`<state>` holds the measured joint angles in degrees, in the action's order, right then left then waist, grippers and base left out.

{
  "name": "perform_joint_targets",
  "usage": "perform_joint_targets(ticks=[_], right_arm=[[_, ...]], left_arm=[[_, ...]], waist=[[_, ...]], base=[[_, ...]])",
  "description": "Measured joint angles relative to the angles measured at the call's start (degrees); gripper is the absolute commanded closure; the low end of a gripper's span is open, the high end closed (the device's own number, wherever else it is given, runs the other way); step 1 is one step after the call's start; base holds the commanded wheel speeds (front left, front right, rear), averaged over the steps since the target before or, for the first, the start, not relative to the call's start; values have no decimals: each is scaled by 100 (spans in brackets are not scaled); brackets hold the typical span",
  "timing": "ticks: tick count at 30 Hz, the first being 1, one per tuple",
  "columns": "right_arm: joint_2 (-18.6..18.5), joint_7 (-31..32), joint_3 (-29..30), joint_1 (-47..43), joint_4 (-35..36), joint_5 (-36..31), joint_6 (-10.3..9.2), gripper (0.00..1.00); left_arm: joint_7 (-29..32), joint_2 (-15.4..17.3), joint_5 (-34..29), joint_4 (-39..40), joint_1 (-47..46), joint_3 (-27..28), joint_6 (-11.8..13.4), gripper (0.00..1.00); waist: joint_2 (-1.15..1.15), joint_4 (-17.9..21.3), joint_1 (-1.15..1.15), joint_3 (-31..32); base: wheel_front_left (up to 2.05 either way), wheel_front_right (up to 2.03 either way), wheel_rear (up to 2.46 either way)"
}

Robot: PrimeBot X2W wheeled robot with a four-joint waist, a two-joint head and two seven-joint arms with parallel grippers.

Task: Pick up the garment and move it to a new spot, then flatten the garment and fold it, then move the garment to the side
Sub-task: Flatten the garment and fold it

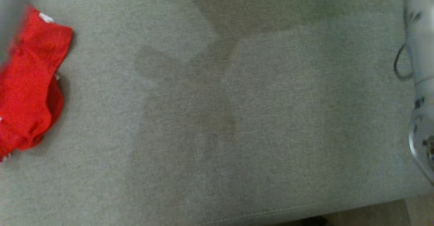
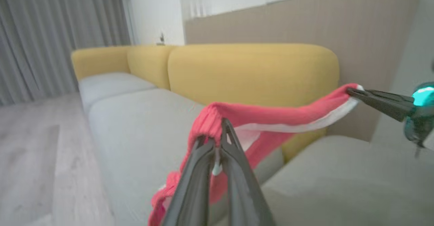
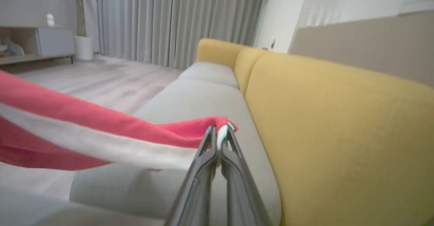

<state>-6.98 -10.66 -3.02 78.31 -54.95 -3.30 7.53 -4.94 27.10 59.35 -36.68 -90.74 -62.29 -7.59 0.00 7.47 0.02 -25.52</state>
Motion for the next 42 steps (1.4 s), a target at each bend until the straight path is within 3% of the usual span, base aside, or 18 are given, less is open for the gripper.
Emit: perform_joint_targets(ticks=[7,13,21,25,32,37,42], right_arm=[[-154,254,-560,-856,-1233,-110,0,100],[-425,771,-1012,-1457,-1822,253,0,100],[-657,1159,-1701,-2085,-1842,1157,0,100],[-832,1324,-2046,-2596,-1541,1784,0,100],[-1501,1605,-2413,-3717,-648,2858,0,100],[-2141,1848,-2436,-4672,454,3421,1,100],[-2383,1905,-2127,-4965,1117,3499,1,100]], left_arm=[[45,96,687,1073,1627,-1212,1,100],[38,339,465,1727,2775,-1358,1,100],[-289,101,63,1716,3739,-1357,1,100],[-423,-115,1,1523,4158,-1356,33,100],[-733,-615,207,1491,5089,-1333,359,100],[-835,-857,232,1614,5714,-1332,567,100],[-882,-959,187,1653,5724,-1263,625,100]], waist=[[0,-203,-2,166],[0,-238,-3,507],[1,-241,-4,1140],[1,-221,-4,1514],[1,-138,-4,2172],[1,-57,-4,2529],[1,-82,-2,2468]], base=[[0,0,0],[0,0,0],[0,0,0],[0,0,0],[0,0,0],[0,0,0],[0,0,0]])
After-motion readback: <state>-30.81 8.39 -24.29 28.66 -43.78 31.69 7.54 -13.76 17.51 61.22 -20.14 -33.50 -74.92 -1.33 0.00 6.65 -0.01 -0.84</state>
